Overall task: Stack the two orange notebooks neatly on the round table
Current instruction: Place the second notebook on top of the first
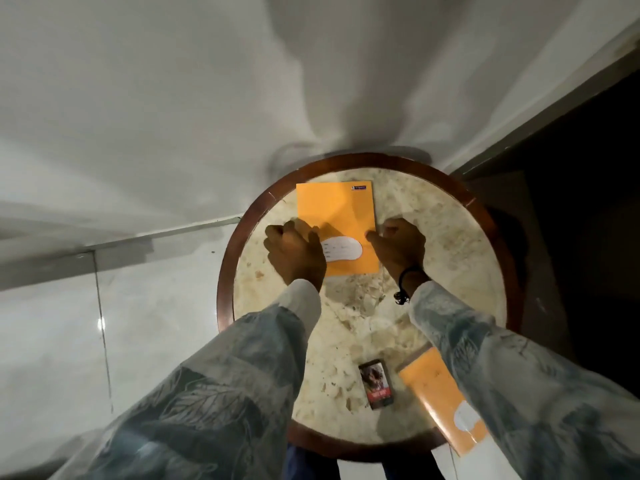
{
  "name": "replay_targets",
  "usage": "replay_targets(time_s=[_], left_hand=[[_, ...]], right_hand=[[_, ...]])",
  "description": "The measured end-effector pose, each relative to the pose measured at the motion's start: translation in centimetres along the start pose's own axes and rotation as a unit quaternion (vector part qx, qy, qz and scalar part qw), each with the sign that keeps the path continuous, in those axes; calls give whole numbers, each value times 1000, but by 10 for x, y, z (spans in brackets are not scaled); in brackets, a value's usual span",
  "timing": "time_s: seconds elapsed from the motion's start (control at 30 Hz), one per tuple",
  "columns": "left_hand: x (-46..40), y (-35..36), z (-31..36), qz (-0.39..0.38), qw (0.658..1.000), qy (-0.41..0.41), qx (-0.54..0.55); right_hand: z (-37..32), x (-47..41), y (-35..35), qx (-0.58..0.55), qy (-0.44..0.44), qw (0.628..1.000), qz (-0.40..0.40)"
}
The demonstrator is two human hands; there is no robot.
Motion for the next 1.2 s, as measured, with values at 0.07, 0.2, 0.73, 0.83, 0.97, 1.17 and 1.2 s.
replay_targets(time_s=[0.07,0.2,0.73,0.83,0.97,1.17,1.2], left_hand=[[40,10,-7,-26,999,9,25],[149,52,-23,-145,989,-17,28],[307,169,-21,-219,954,-182,90],[278,157,-10,-165,974,-119,96],[204,112,14,-96,989,-46,106],[70,31,27,11,991,-9,136],[52,22,27,22,990,-14,137]], right_hand=[[20,23,-27,23,23,999,-5],[74,77,-95,121,50,991,-17],[224,133,-213,207,142,965,-73],[205,121,-216,138,127,980,-75],[146,92,-186,68,60,994,-56],[47,32,-88,31,-30,997,-58],[34,24,-72,33,-43,997,-57]])
Point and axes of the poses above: each hand's wrist, its own x-axis away from the middle knuckle, its own y-axis out of the palm, z = x × y, the point moved 3 cm from there along -x, towards the middle knuckle, and after that the axes turned 14 degrees about -x, right-handed, at the moved point
